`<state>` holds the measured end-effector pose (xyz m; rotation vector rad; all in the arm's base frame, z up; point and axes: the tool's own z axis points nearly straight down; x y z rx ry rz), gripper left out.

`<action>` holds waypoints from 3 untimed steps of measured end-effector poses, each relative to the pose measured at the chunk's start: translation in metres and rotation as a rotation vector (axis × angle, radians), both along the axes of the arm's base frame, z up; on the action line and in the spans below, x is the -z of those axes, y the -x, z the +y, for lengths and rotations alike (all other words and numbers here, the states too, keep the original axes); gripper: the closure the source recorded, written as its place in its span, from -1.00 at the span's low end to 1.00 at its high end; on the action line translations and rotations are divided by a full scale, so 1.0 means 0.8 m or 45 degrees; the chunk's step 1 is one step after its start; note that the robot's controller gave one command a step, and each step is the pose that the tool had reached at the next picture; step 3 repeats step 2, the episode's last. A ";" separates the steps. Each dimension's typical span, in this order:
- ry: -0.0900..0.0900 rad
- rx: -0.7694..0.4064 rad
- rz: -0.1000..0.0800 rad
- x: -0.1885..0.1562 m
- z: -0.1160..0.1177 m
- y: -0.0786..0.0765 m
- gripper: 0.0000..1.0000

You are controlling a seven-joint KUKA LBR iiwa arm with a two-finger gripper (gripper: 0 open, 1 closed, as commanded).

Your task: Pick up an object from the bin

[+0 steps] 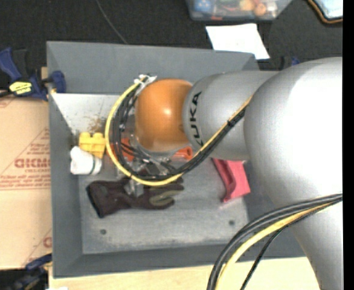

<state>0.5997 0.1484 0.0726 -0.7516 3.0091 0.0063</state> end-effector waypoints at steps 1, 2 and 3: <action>0.000 0.001 0.000 0.000 0.000 0.000 1.00; -0.005 0.013 -0.008 -0.017 0.010 -0.003 1.00; -0.005 0.013 -0.008 -0.017 0.010 -0.003 1.00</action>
Offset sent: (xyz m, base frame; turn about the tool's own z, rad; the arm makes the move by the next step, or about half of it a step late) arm 0.0006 0.0086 0.0118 0.0113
